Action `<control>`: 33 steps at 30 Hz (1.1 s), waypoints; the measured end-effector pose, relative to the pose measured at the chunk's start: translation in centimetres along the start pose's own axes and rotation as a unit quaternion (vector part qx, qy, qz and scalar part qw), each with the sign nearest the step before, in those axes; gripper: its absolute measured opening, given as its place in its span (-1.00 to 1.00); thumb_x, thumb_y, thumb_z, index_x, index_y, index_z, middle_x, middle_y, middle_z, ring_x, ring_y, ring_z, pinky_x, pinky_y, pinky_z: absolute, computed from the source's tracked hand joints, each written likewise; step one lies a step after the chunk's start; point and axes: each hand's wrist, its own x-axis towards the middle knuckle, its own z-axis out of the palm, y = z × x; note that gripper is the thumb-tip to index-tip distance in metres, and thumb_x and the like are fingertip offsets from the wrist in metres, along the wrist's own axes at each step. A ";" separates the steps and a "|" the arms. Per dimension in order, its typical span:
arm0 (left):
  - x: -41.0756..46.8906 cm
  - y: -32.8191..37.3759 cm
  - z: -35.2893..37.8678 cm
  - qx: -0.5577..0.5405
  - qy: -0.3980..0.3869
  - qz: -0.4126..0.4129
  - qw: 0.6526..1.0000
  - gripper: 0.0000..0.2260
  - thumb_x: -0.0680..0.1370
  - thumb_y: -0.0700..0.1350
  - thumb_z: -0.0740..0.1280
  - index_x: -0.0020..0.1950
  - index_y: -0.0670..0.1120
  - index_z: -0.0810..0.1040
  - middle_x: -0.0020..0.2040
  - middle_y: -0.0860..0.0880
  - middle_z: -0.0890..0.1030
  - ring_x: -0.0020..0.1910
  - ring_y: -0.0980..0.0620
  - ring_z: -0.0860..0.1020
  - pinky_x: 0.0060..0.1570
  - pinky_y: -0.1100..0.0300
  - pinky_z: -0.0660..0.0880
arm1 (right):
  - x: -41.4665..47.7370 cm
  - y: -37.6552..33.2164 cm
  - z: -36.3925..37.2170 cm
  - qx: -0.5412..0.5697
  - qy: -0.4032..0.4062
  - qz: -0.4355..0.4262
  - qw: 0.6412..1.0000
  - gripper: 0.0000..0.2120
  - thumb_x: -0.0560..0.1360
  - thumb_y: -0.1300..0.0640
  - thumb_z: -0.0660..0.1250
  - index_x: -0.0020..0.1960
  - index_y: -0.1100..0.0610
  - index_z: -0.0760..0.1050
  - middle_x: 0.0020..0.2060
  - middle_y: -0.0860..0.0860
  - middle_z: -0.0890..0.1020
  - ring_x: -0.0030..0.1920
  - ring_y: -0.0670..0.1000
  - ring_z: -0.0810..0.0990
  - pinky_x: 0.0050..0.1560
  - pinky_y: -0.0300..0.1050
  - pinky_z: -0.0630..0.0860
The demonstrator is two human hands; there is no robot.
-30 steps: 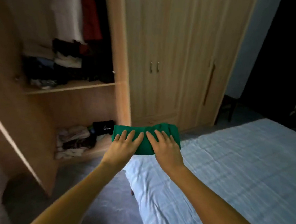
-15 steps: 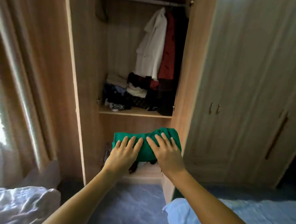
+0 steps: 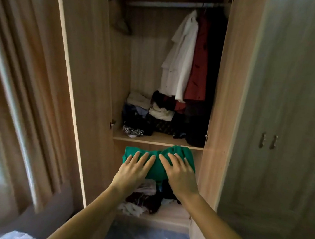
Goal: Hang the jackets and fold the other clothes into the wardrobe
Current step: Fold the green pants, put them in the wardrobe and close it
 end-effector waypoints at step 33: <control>29.5 -29.0 31.7 -0.042 -0.034 -0.034 0.998 -0.20 0.13 -0.10 0.64 0.28 -0.11 0.34 0.09 -0.14 0.63 -0.01 -0.23 0.63 -0.17 -0.04 0.62 | 32.1 5.2 40.9 0.012 -0.077 -0.011 0.997 -0.51 0.32 0.23 0.50 0.23 0.05 0.53 -0.02 0.10 0.64 -0.06 0.13 0.64 -0.06 0.10 0.61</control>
